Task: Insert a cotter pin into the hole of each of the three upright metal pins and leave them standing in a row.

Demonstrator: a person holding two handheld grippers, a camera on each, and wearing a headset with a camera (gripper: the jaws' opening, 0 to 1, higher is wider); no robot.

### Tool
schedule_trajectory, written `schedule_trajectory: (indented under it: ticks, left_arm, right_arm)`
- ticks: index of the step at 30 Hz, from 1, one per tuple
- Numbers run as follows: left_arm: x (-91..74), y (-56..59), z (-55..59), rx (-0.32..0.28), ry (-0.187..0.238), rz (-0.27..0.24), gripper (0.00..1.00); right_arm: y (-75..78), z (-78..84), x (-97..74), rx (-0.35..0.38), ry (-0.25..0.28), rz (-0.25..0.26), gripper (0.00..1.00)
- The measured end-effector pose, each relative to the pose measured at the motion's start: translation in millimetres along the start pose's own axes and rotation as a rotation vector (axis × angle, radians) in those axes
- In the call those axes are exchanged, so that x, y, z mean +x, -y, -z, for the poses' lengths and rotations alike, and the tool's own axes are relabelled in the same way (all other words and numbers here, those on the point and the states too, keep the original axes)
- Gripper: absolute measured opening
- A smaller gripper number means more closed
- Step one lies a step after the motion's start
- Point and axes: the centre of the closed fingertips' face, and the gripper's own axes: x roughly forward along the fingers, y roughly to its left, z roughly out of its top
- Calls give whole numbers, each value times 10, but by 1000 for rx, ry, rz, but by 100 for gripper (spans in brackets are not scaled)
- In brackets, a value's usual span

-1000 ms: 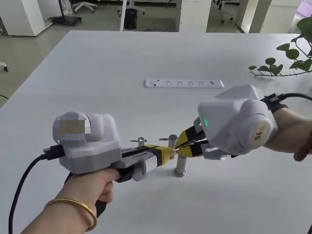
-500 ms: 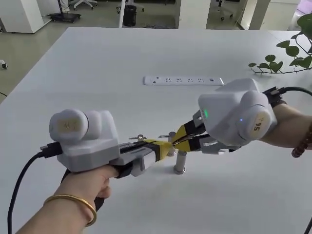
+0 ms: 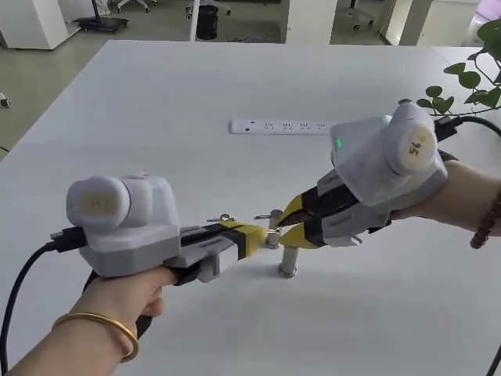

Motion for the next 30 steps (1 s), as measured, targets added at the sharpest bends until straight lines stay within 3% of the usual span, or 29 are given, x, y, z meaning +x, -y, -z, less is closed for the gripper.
schedule_trajectory:
  ticks: [4, 9, 19, 22, 30]
  left_arm:
    - [-17, 10, 24, 25, -12, 17, 0]
    - [-32, 113, 17, 89, -10, 64, 0]
    - [-80, 266, 96, 195, -39, 159, 0]
    - [-94, 323, 105, 214, -46, 191, 0]
    - [-126, 488, 133, 261, -54, 276, 0]
  right_arm:
    - [12, -14, -23, 89, 40, -14, 11]
    - [-31, 4, -48, 169, 63, -58, 12]
    - [-172, 74, -76, 211, 67, -125, 11]
    - [-259, 53, -89, 222, 82, -172, 10]
    - [-428, 75, -97, 201, 81, -247, 7]
